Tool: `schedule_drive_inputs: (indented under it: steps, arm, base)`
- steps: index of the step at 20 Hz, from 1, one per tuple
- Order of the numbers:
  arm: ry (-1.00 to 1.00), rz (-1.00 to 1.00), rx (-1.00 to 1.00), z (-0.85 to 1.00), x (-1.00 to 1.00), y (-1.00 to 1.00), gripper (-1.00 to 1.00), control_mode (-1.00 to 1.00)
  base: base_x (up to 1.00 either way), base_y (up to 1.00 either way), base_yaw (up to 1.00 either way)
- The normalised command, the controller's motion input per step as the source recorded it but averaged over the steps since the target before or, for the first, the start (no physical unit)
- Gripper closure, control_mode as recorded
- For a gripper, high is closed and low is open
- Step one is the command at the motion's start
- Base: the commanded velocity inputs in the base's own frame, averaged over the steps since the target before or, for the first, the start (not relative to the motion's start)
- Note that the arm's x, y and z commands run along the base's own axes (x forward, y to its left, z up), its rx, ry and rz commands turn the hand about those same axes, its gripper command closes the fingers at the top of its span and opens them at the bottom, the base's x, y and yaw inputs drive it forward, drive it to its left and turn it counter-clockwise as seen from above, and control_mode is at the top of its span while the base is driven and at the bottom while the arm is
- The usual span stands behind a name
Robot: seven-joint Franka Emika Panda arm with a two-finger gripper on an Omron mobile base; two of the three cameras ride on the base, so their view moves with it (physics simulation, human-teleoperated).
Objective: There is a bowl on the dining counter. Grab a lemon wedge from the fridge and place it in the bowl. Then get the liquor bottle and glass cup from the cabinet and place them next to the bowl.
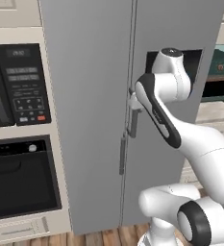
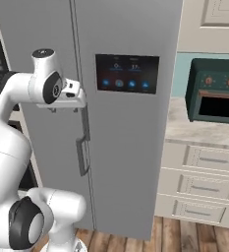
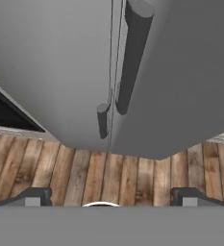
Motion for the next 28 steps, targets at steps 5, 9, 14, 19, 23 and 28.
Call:
schedule_drive_inputs:
  steps: [5,9,14,19,23,28]
  arm:
    - [0.00,0.00,0.00,0.00,0.00,0.00,-1.00,1.00]
    - [0.00,0.00,0.00,0.00,0.00,0.00,-1.00,1.00]
    - [-0.22,0.02,-0.03,-0.30,0.33,-0.03,-1.00,-1.00]
    - [-0.17,0.00,-0.01,-0.22,0.68,-0.01,-1.00,-1.00]
    - [-0.03,-0.06,0.05,-0.13,0.76,-0.07,-1.00,-1.00]
    - [0.00,-0.04,0.06,-0.15,0.79,-0.10,-1.00,-1.00]
  base:
    - [-0.54,0.01,0.00]
    - [-0.30,0.03,0.00]
    - [0.00,0.00,0.00]
    - [0.00,0.00,0.00]
    - [0.00,0.00,0.00]
    - [0.00,0.00,0.00]
